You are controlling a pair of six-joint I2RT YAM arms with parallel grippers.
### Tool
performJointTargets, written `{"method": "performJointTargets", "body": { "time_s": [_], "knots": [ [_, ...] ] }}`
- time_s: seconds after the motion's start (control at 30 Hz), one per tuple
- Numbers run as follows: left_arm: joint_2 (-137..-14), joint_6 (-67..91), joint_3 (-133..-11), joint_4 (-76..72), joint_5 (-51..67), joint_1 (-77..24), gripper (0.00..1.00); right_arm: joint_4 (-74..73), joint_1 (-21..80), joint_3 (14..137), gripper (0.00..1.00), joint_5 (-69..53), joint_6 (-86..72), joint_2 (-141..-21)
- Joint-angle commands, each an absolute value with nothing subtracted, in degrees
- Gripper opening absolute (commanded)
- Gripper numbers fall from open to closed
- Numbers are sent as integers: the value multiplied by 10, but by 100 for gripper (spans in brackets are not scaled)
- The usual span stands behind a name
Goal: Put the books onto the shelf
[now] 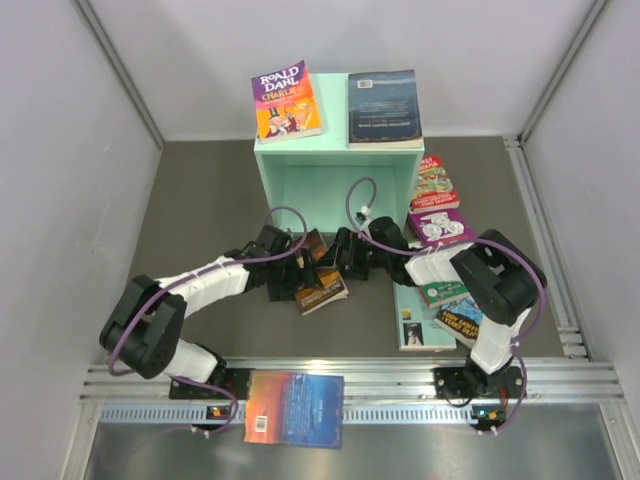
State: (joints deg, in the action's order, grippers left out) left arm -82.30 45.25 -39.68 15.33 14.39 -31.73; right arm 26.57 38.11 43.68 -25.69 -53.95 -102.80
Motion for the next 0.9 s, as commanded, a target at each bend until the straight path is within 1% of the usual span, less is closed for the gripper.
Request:
{"method": "performJointTargets", "body": {
  "time_s": [0.0, 0.07, 0.1, 0.17, 0.2, 0.27, 0.3, 0.37, 0.4, 0.43, 0.67, 0.87],
  "knots": [
    [-847, 442, -369, 105, 163, -317, 95, 254, 430, 437, 90, -284, -557, -1071],
    [-837, 440, -367, 104, 170, -313, 95, 264, 432, 434, 81, -293, -567, -1066],
    [-833, 440, -367, 105, 171, -307, 95, 269, 432, 432, 71, -295, -570, -1064],
    [-823, 437, -365, 112, 173, -301, 95, 265, 432, 426, 59, -294, -573, -1049],
    [-818, 436, -363, 113, 173, -297, 95, 264, 432, 424, 49, -293, -574, -1043],
    [-807, 431, -357, 119, 172, -292, 95, 248, 433, 418, 37, -287, -569, -1027],
    [-803, 430, -353, 121, 172, -287, 95, 241, 433, 417, 25, -287, -566, -1023],
    [-790, 425, -346, 127, 172, -280, 95, 215, 432, 417, 13, -281, -558, -1008],
    [-786, 424, -345, 134, 172, -275, 95, 203, 432, 419, 3, -279, -555, -1001],
    [-781, 422, -343, 141, 171, -272, 95, 178, 433, 419, 0, -274, -545, -985],
    [-693, 396, -349, 225, 134, -257, 95, 58, 436, 444, 0, -240, -484, -869],
    [-618, 378, -367, 305, 96, -226, 97, -60, 446, 494, 0, -220, -425, -759]
  ]
}}
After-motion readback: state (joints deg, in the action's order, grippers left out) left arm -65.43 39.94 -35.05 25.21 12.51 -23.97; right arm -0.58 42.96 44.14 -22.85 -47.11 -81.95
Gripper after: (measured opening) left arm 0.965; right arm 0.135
